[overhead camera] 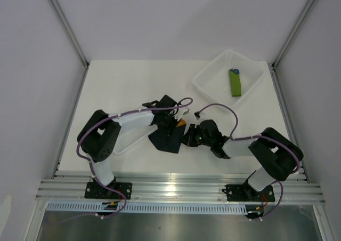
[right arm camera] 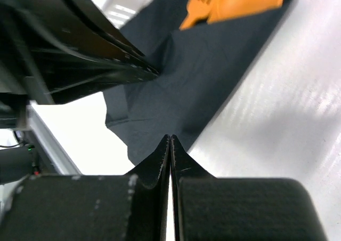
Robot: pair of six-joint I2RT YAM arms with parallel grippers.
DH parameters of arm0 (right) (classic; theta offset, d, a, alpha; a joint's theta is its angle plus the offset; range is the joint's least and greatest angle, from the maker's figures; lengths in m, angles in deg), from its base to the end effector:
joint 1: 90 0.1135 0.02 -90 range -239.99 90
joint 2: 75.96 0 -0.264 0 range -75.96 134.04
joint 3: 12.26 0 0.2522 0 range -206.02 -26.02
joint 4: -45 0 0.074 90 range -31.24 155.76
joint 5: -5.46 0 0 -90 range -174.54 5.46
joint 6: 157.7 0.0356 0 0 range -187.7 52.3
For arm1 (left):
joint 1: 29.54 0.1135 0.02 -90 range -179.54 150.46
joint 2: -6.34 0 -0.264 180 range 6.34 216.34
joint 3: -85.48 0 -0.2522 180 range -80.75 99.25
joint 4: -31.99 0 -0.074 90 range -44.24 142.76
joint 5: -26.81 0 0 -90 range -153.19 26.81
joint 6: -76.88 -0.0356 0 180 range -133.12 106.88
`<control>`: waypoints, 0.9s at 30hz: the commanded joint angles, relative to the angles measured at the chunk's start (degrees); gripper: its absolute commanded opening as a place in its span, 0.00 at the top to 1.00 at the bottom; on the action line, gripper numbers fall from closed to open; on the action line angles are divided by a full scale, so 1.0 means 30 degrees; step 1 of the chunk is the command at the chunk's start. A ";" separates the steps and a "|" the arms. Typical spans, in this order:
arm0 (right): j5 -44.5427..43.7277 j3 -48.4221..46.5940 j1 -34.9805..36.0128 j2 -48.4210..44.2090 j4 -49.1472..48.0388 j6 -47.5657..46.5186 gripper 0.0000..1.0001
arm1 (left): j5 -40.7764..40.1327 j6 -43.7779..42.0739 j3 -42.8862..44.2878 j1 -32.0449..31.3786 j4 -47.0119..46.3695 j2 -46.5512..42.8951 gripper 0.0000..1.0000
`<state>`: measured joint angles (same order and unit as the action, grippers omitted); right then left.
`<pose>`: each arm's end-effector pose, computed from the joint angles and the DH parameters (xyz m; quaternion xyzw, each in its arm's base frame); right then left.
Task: Place the utensils on the paper napkin and roll it up
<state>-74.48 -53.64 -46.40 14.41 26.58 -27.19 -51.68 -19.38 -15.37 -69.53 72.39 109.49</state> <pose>0.1993 0.1983 0.1317 -0.0668 0.8637 0.3873 0.3156 0.2693 -0.2352 0.1698 0.4015 0.8836 -0.1575 0.1826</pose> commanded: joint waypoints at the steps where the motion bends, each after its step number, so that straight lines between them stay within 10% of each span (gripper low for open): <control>1: 0.0481 -0.0081 -0.0088 -0.0826 -0.1107 -0.0085 1.00 | 0.0412 0.0095 0.0675 0.0233 0.0497 0.0185 0.99; 27: 0.0105 -0.2249 0.0381 0.4271 -0.3075 0.1815 1.00 | 0.0852 0.0213 0.0881 0.0351 0.1172 0.0713 0.72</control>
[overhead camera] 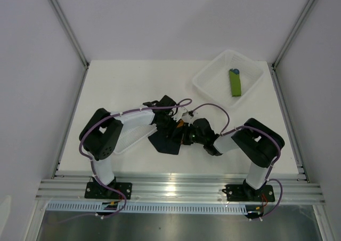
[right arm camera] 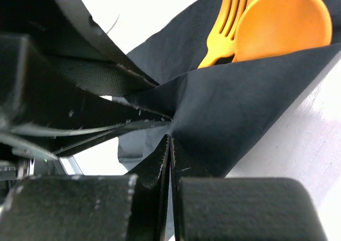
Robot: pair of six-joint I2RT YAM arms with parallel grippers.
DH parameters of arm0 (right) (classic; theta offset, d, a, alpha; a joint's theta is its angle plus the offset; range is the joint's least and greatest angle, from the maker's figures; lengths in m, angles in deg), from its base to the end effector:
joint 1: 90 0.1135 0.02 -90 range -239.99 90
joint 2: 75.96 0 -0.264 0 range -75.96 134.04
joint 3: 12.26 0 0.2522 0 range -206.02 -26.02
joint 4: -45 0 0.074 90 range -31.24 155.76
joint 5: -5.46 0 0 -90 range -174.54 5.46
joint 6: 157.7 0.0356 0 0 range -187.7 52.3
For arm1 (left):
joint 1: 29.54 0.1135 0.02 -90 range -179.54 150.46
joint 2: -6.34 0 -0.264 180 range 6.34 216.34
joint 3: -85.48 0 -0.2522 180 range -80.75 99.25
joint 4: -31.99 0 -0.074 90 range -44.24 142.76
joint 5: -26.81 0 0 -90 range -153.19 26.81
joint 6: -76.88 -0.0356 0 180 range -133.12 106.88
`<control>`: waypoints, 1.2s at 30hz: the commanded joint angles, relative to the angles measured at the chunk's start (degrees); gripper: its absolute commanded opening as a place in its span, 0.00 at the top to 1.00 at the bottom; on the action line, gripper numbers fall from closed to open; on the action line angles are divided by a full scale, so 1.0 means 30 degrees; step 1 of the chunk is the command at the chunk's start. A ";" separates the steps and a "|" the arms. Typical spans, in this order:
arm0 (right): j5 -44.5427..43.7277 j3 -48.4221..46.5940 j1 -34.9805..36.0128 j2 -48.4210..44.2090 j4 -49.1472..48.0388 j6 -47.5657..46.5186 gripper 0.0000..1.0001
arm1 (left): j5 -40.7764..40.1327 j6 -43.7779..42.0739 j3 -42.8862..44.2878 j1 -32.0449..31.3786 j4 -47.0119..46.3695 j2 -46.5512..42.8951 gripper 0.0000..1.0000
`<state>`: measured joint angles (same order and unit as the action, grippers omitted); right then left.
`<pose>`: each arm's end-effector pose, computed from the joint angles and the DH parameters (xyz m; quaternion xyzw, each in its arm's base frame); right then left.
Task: Place the utensils on the paper napkin and roll it up
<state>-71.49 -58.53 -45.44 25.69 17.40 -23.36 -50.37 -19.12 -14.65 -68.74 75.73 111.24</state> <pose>0.2172 0.2252 0.1139 -0.0603 0.8505 0.4289 0.2983 0.2707 -0.2310 0.1606 0.3943 0.8938 -0.1575 0.1441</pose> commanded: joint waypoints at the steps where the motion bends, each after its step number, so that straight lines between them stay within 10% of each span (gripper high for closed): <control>1: -0.1360 -0.0589 0.0031 0.0600 0.0656 0.0688 1.00 | 0.0385 0.0096 0.0669 0.0059 0.0057 0.0072 0.72; 14: -0.2273 0.0672 0.0031 0.0572 0.1102 0.1657 1.00 | 0.0120 -0.0168 0.0465 0.0469 0.0466 -0.0512 0.61; 19: -0.2127 0.0642 0.0207 0.0454 0.1249 0.1335 1.00 | -0.0258 -0.0226 -0.0121 0.0995 0.0349 -0.2710 0.41; 36: -0.1980 0.2282 0.1114 -0.2384 0.2390 -0.0627 1.00 | -0.0230 -0.1047 -0.2026 0.1817 0.1462 -0.2536 0.40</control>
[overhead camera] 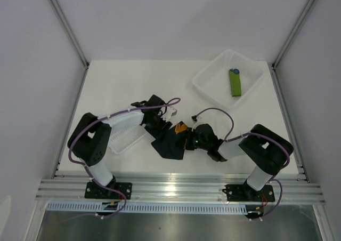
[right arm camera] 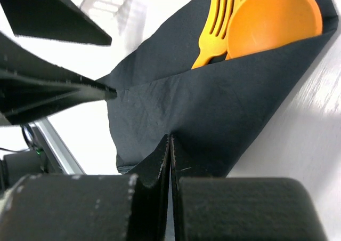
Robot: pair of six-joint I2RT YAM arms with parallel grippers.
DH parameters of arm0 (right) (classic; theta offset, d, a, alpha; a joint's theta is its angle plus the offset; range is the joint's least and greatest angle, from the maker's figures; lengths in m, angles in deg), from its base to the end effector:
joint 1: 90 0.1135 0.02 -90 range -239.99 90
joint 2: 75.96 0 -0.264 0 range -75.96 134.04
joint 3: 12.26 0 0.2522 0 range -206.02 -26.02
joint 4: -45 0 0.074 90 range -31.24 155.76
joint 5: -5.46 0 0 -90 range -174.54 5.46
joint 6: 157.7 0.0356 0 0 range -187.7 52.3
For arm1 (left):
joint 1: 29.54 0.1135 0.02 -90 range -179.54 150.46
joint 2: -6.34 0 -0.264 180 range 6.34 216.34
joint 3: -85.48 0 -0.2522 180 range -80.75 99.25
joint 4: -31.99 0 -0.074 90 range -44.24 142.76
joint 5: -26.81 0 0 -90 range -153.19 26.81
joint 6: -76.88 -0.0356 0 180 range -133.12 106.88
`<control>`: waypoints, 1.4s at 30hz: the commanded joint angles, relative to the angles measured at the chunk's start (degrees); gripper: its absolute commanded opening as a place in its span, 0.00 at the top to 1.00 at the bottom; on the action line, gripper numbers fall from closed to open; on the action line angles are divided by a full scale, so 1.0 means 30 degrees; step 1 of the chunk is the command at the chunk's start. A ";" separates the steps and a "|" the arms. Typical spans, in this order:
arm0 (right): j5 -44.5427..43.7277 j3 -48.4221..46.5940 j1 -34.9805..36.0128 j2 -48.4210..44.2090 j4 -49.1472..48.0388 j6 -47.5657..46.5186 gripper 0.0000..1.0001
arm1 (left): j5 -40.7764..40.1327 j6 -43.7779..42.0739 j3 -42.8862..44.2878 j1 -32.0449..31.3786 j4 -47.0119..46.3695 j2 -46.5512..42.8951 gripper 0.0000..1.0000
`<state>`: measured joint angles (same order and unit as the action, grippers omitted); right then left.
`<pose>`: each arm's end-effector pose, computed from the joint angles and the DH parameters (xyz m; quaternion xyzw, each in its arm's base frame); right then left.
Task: Place the utensils on the paper napkin and roll it up
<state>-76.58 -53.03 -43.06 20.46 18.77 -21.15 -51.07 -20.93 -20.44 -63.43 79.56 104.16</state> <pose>0.1923 0.2131 0.1140 -0.0379 0.8613 0.4075 0.3011 0.2628 -0.1856 0.1704 0.3653 0.9109 -0.1379 0.1338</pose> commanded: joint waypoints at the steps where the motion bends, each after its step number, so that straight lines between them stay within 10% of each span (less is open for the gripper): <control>1: -0.0341 0.0534 0.0408 -0.0849 0.2049 -0.1683 1.00 | -0.0084 -0.0413 -0.0124 0.0046 0.0188 -0.0146 0.40; 42: -0.6289 0.2175 0.2899 -0.3489 0.1874 -0.0720 1.00 | 0.2318 -0.0033 -0.0915 -0.1096 0.2709 0.1992 0.61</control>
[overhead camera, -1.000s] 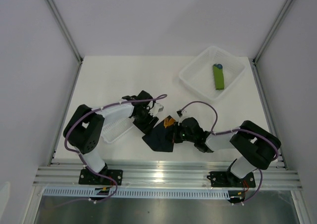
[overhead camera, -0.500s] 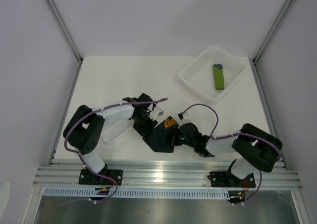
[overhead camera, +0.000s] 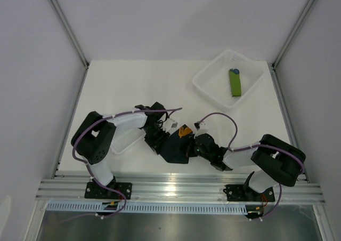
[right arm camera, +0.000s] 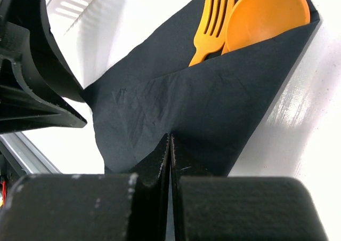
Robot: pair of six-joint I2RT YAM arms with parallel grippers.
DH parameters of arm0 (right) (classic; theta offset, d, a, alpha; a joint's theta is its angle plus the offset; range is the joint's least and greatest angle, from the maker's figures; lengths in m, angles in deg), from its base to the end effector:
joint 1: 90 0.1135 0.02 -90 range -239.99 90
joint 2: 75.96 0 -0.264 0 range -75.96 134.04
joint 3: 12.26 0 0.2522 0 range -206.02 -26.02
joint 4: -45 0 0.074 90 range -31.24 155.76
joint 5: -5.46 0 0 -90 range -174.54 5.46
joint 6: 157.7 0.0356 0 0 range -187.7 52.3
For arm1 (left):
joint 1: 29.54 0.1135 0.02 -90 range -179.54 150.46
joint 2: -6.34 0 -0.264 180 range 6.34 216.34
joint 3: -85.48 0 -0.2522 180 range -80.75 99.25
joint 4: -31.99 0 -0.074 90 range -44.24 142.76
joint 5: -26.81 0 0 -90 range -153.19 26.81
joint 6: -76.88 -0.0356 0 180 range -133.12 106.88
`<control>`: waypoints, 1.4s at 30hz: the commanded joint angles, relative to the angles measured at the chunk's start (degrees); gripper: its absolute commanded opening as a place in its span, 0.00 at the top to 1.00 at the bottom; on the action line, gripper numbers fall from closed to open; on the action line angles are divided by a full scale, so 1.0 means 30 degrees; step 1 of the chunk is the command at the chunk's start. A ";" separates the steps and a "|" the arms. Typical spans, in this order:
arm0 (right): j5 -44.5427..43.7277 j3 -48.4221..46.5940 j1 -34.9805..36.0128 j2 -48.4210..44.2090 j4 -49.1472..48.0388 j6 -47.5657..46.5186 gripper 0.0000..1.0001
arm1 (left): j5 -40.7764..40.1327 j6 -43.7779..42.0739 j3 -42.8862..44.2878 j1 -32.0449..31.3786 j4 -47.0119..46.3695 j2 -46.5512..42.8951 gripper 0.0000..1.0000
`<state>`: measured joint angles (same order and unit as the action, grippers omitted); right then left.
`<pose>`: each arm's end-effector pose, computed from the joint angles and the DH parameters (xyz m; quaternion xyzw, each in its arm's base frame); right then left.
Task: Place the utensils on the paper napkin and roll it up
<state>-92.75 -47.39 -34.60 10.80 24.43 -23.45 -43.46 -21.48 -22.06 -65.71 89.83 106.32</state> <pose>0.1491 0.2072 0.1230 -0.0493 0.8677 0.3347 0.3642 0.2336 -0.1856 0.1498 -0.3794 -0.9084 0.1758 0.0024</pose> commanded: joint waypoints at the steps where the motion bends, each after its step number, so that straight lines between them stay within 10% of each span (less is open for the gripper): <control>1: -0.0868 0.0296 0.0079 -0.0297 -0.0013 0.0045 1.00 | -0.0160 0.0237 -0.0347 -0.0338 -0.0920 0.1271 0.61; 23: -0.0633 0.0266 0.0109 -0.0386 -0.0071 -0.0160 1.00 | -0.1887 0.0531 0.0503 -0.0309 -0.1917 0.1565 0.59; 30: -0.0575 0.0295 0.0109 -0.0327 -0.0072 -0.0160 1.00 | -0.2386 0.0531 0.0444 -0.0338 -0.2386 0.1506 0.78; 42: -0.0516 0.0179 0.0138 -0.0209 -0.0072 -0.0160 1.00 | -0.2151 0.0824 0.0795 -0.0309 -0.2650 0.1154 0.66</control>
<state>-92.90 -47.12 -34.55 10.69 24.17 -23.36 -45.02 -18.18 -19.87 -66.51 90.18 108.23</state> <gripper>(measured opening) 0.003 0.338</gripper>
